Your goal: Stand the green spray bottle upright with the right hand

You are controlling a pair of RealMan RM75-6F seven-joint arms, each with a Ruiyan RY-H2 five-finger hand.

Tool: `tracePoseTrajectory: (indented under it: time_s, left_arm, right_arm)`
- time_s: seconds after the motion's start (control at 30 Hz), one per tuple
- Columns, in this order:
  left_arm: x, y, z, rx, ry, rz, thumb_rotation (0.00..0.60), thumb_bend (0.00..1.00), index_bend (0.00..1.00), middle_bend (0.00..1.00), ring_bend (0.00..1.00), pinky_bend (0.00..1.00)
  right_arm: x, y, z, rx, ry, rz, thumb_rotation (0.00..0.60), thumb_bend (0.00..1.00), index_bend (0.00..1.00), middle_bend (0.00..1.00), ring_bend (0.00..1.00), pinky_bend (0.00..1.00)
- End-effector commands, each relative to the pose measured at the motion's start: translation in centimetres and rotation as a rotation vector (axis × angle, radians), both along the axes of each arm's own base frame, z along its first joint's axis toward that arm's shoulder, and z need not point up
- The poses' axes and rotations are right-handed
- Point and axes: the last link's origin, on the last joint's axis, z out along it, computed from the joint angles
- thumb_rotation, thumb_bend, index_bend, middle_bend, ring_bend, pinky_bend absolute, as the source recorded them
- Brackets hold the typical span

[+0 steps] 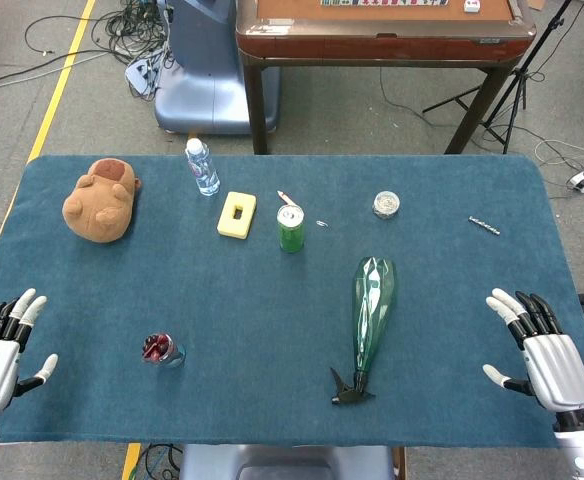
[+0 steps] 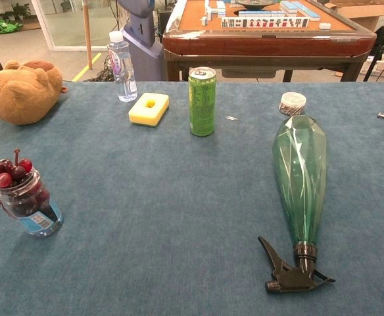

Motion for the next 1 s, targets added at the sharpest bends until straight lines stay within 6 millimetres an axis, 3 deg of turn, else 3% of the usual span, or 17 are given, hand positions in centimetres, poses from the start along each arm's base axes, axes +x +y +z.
tracePoseTrajectory:
  time_s: [0.03, 0.5, 0.7, 1.0]
  left_arm:
    - [0.0, 0.0, 0.0, 0.000, 0.000, 0.001, 0.600, 0.33, 0.00, 0.00, 0.00, 0.00]
    - [0.1, -0.1, 0.0, 0.001, -0.006, -0.007, 0.600, 0.33, 0.00, 0.00, 0.00, 0.00]
    - [0.2, -0.1, -0.1, -0.001, -0.006, -0.009, 0.600, 0.33, 0.00, 0.00, 0.00, 0.00]
    - [0.1, -0.4, 0.1, 0.007, -0.006, -0.001, 0.600, 0.33, 0.00, 0.00, 0.00, 0.00]
  right_arm:
    - [0.0, 0.0, 0.0, 0.000, -0.001, -0.001, 0.600, 0.05, 0.16, 0.11, 0.00, 0.00]
    - [1.6, -1.1, -1.0, 0.072, 0.037, 0.106, 0.600, 0.05, 0.16, 0.11, 0.00, 0.00]
    - [3.3, -2.9, -2.7, 0.162, 0.066, 0.214, 0.600, 0.05, 0.16, 0.11, 0.00, 0.00]
    - [5.7, -5.9, -7.0, 0.326, 0.175, 0.378, 0.600, 0.05, 0.16, 0.11, 0.00, 0.00]
